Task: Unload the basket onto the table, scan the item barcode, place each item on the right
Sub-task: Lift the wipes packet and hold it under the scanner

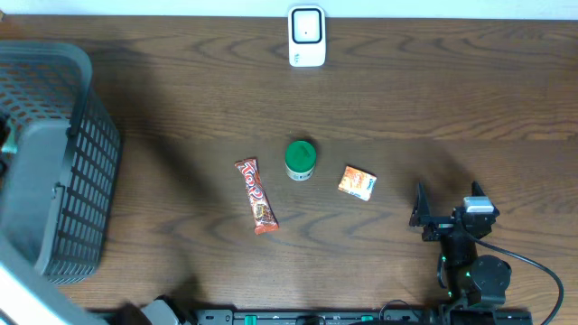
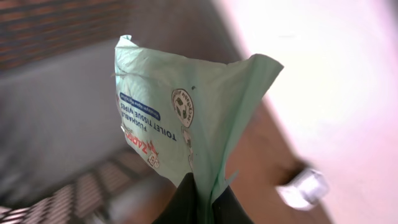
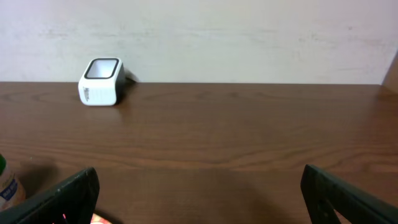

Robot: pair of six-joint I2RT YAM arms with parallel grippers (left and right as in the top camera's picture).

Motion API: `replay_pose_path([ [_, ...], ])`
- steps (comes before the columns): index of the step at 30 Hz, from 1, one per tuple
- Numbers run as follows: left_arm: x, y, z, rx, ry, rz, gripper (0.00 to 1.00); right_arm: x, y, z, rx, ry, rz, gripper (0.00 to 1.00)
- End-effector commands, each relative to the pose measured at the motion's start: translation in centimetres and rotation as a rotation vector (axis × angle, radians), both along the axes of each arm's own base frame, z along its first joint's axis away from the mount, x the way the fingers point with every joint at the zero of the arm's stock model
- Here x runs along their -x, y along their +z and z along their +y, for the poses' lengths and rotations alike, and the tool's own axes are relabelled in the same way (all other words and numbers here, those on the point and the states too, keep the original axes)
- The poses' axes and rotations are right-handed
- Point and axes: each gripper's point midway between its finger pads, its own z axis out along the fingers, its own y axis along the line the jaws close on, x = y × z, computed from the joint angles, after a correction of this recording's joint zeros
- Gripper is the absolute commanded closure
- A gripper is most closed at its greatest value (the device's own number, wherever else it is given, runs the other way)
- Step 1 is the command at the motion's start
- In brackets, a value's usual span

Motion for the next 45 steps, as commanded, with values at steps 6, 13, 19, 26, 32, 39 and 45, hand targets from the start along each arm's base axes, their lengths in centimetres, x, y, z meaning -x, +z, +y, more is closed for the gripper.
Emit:
replay_pose_path([
  [6, 2.2, 7.6, -13.0, 0.104, -0.472, -0.355, 0.93, 0.0, -0.1, -0.1, -0.014, -0.004, 0.003, 0.01],
  [13, 1.5, 6.8, -18.1, 0.193, -0.699, -0.332, 0.92, 0.0, -0.1, -0.1, -0.014, -0.004, 0.003, 0.01],
  [19, -1.6, 4.3, -22.7, 0.228, -0.944, -0.286, 0.93, 0.0, -0.1, -0.1, -0.014, -0.004, 0.003, 0.01],
  [26, -5.6, 2.5, -30.4, 0.312, -1.229, -0.327, 0.93, 0.0, -0.1, -0.1, -0.014, -0.004, 0.003, 0.01],
  [32, -9.1, 0.3, -36.8, 0.365, -1.368, -0.340, 0.93, 0.0, -0.1, -0.1, -0.014, -0.004, 0.003, 0.01],
  [39, -12.9, -5.5, -44.1, 0.455, -1.466, -0.265, 0.93, 0.0, -0.1, -0.1, -0.014, -0.004, 0.003, 0.01],
  [45, -14.8, -13.1, -50.8, 0.558, -1.510, -0.147, 0.93, 0.0, -0.1, -0.1, -0.014, -0.004, 0.003, 0.01],
])
